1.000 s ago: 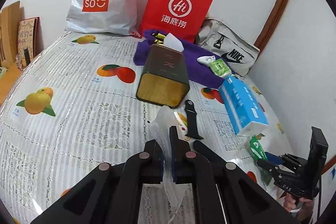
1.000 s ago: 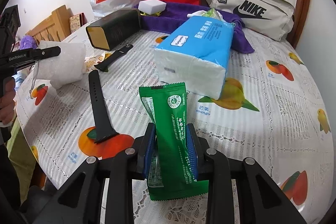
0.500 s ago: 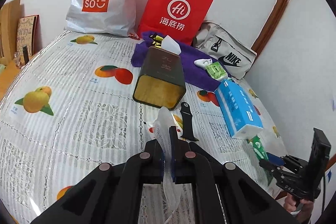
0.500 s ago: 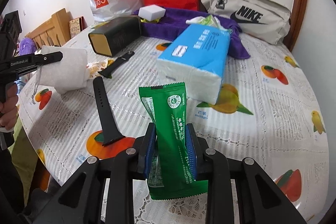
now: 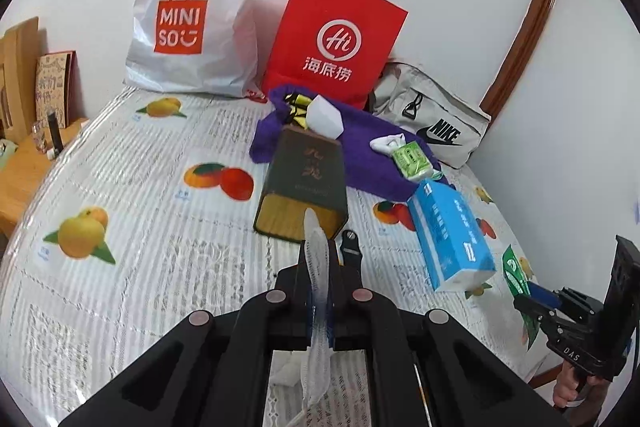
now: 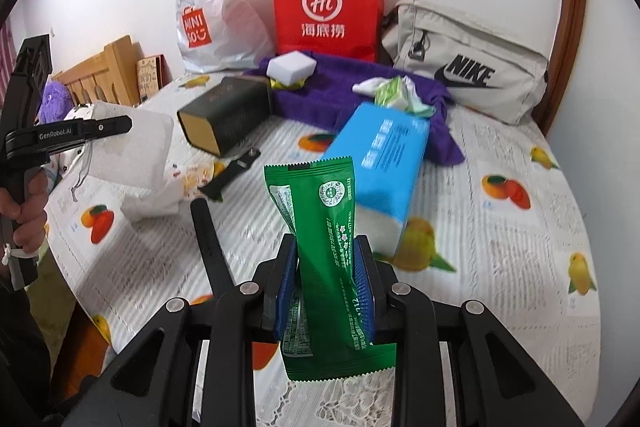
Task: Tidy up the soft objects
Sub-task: 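Carry the tissue in the left tool while the right tool carries the sachet toward the towel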
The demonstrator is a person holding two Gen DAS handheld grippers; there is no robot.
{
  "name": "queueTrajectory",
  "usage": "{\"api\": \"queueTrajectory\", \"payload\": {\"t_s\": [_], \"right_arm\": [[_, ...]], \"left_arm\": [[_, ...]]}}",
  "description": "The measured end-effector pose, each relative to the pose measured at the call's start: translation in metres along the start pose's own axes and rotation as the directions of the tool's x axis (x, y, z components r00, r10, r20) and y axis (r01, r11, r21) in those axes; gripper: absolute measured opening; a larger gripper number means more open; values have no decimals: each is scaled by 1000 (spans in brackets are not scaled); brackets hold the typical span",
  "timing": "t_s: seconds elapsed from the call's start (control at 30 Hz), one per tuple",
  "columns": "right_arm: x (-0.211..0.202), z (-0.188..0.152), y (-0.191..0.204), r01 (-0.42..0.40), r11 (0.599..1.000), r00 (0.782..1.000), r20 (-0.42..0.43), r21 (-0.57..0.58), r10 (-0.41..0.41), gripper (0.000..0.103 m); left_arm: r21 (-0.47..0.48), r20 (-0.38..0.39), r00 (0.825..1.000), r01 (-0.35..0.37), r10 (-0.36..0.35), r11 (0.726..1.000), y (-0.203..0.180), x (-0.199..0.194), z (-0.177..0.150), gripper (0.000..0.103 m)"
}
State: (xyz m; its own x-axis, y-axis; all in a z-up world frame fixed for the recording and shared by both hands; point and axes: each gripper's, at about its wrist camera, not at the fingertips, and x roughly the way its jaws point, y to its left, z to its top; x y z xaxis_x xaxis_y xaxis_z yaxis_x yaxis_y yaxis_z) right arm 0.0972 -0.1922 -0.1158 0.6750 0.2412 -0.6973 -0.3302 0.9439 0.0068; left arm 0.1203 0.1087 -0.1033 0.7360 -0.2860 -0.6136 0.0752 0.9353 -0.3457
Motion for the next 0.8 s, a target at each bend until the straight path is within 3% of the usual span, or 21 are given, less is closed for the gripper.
{"api": "queueTrajectory", "payload": {"t_s": [0.8], "right_arm": [[23,91,-35,11,1000,999,53,25,-12,28]], "left_arm": [[48,10,1000,-8,8,999,-23,27,90,5]]}}
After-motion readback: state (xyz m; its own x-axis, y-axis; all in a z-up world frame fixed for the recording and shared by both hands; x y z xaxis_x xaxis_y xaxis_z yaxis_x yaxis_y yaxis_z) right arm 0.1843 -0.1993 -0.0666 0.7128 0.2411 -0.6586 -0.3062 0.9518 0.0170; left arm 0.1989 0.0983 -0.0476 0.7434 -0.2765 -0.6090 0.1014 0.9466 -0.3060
